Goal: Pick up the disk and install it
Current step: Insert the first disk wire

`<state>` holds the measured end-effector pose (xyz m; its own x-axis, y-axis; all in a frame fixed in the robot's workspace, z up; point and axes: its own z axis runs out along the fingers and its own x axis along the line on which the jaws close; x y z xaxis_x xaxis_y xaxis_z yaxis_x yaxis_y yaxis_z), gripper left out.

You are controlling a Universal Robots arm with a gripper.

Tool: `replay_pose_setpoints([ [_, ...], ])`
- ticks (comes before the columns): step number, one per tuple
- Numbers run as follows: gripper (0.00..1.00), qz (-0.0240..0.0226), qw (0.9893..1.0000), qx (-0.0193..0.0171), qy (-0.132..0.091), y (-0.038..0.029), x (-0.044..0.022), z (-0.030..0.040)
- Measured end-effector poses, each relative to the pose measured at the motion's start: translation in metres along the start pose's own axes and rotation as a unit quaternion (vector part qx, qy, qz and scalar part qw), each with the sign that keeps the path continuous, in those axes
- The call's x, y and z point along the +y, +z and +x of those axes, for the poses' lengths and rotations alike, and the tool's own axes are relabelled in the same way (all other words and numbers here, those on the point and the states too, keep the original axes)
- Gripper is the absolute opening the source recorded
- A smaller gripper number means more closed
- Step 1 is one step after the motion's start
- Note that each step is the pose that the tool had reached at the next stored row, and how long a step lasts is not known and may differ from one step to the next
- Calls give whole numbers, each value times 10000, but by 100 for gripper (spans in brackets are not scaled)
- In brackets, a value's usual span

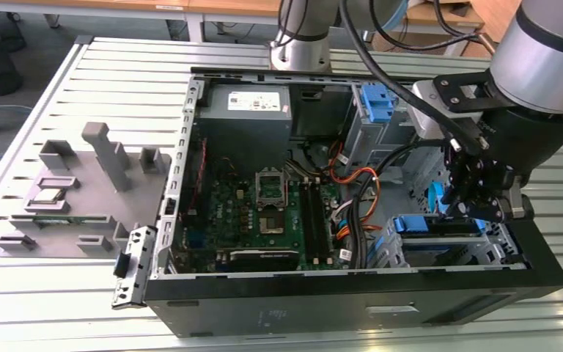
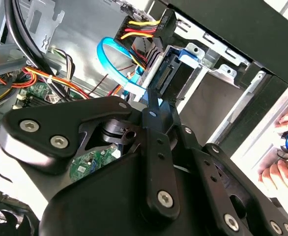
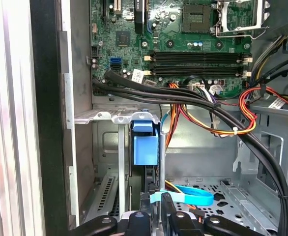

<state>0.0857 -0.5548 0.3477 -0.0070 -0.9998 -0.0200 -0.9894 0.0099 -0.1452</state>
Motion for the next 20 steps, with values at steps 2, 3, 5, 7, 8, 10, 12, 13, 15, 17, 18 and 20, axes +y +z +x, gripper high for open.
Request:
replay_pose_setpoints([
  [2, 24, 0, 10000, -1, 0, -6, -1, 0],
  [3, 24, 0, 10000, -1, 0, -7, -1, 0],
  [5, 24, 0, 10000, -1, 0, -7, -1, 0],
  [7, 24, -22, 10000, 0, 0, -8, -2, 0],
  [8, 24, -95, 10000, 1, 1, -6, -1, 0],
  [10, 24, -273, 9996, 3, 5, -1, -2, 0],
  [12, 24, -452, 9990, 4, 9, 3, -5, 0],
  [13, 24, -542, 9985, 5, 10, 5, -7, 0],
  [15, 24, -624, 9980, 6, 11, 5, -8, 0],
  [17, 24, -627, 9980, 6, 12, 6, -7, 0],
  [18, 24, -627, 9980, 6, 12, 6, -8, 0],
  [20, 24, -629, 9980, 6, 12, 7, -18, 0],
])
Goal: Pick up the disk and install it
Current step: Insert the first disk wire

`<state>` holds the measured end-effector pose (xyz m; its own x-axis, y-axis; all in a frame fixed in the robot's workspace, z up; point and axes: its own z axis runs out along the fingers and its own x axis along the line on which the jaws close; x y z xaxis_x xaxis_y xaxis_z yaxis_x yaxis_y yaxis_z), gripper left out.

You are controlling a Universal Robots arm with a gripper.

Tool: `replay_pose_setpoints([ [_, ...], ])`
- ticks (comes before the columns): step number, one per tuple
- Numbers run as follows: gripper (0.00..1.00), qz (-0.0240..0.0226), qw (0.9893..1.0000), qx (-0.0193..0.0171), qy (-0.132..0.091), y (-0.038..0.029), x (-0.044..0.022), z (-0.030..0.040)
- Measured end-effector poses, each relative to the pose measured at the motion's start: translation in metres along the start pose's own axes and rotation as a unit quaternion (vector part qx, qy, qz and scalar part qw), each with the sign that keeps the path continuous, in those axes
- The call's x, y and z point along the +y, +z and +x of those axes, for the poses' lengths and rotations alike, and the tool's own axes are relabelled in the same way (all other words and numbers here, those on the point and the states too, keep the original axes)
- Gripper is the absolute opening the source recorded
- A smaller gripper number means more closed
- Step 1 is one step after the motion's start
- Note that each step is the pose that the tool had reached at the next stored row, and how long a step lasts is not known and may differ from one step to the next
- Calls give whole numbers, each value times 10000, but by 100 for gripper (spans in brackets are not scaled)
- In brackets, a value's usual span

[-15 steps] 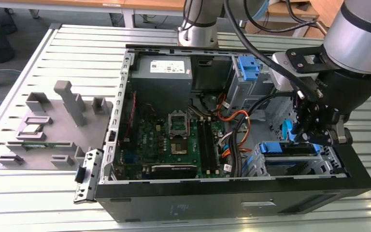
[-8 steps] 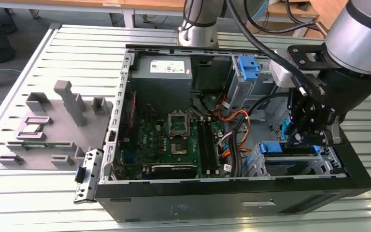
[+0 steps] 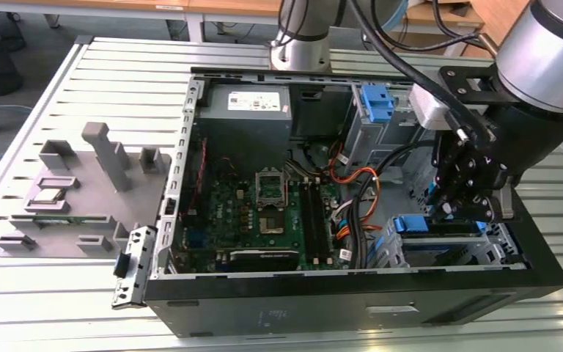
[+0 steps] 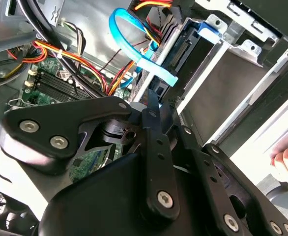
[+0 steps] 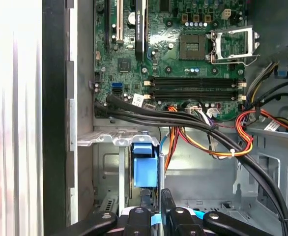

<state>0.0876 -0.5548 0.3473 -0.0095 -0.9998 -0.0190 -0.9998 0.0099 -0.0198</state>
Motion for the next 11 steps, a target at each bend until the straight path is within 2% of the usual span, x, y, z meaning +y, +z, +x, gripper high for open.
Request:
replay_pose_setpoints([
  [11, 24, -24, 10000, 1, 41, 4, -212, -2],
])
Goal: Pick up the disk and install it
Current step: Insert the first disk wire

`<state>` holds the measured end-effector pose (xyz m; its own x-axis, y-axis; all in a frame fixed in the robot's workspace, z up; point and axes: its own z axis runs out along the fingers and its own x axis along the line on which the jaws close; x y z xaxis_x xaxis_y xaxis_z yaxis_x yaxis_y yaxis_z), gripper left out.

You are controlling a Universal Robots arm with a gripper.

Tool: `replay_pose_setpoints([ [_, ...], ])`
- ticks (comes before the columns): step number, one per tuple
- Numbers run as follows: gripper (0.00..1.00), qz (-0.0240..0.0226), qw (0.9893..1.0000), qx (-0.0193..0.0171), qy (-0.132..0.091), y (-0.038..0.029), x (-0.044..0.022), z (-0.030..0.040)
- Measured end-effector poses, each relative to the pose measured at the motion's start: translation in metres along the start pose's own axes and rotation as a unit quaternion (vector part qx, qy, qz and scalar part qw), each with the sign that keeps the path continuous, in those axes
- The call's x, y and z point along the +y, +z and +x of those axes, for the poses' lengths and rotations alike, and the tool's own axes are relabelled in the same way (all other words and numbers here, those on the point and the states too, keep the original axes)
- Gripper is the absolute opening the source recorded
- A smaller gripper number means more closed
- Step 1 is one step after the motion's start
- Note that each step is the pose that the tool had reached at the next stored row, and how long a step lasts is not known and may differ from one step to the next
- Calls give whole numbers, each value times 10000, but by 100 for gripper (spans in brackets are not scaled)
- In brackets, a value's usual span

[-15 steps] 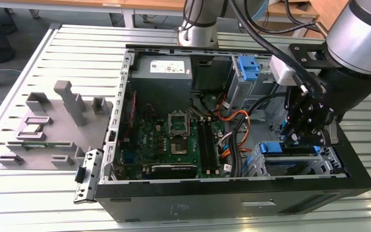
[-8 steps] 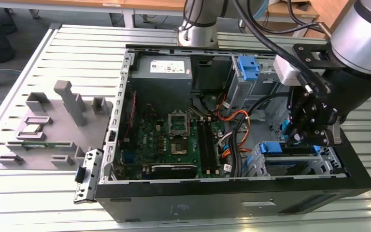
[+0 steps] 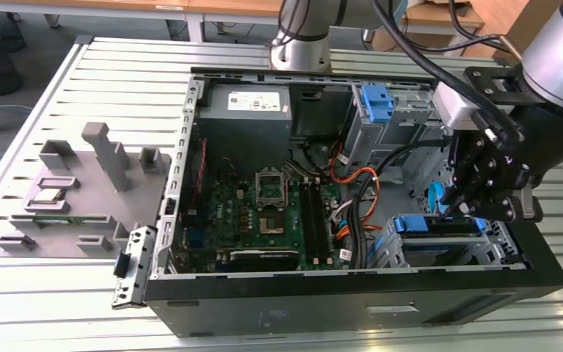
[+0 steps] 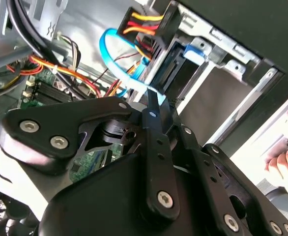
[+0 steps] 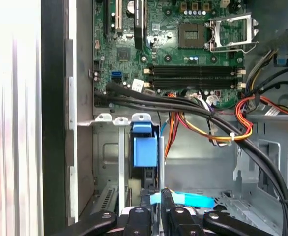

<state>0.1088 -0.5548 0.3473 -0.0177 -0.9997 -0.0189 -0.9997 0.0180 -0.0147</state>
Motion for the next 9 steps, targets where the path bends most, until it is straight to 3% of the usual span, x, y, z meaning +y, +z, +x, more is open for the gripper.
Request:
replay_pose_setpoints([
  [4, 24, -12, 10000, 1, 10, 1, -76, -2],
  [9, 24, -24, 10000, 1, 13, -18, -81, -2],
])
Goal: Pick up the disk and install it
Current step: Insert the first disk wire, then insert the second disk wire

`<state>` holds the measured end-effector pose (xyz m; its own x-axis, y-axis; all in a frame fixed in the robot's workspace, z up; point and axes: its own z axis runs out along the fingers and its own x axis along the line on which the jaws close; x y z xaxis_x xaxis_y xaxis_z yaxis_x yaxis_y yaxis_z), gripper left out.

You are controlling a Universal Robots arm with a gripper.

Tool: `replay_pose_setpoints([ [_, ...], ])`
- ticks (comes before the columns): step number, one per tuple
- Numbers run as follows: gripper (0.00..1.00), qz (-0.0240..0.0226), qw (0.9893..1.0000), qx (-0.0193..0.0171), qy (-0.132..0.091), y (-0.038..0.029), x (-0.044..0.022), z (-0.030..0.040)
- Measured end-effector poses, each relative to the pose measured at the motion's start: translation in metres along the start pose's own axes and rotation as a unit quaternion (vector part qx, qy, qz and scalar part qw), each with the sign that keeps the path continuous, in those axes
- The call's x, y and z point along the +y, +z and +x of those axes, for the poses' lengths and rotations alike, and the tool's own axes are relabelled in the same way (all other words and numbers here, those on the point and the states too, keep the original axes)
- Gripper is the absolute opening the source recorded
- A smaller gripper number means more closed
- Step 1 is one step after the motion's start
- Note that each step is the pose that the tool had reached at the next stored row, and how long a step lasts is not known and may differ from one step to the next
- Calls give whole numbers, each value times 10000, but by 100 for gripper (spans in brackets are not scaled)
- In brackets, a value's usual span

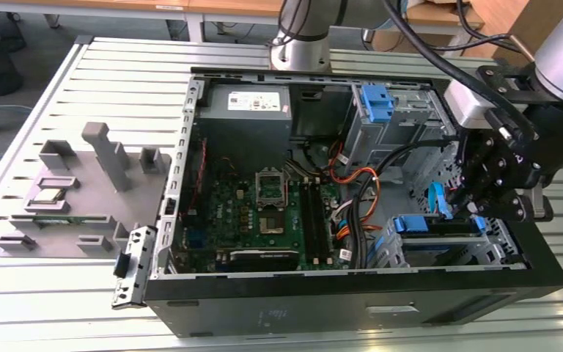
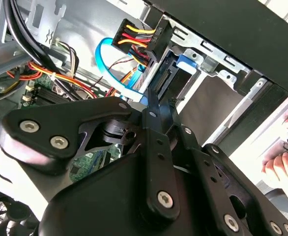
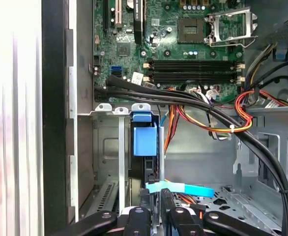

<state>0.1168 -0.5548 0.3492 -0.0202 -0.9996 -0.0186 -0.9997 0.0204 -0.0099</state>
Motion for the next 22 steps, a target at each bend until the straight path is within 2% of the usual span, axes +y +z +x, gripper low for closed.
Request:
replay_pose_setpoints([
  [6, 24, -2, 10000, -1, 0, -88, -1, -2],
  [22, 24, -2, 10000, -2, 0, -148, -2, -3],
])
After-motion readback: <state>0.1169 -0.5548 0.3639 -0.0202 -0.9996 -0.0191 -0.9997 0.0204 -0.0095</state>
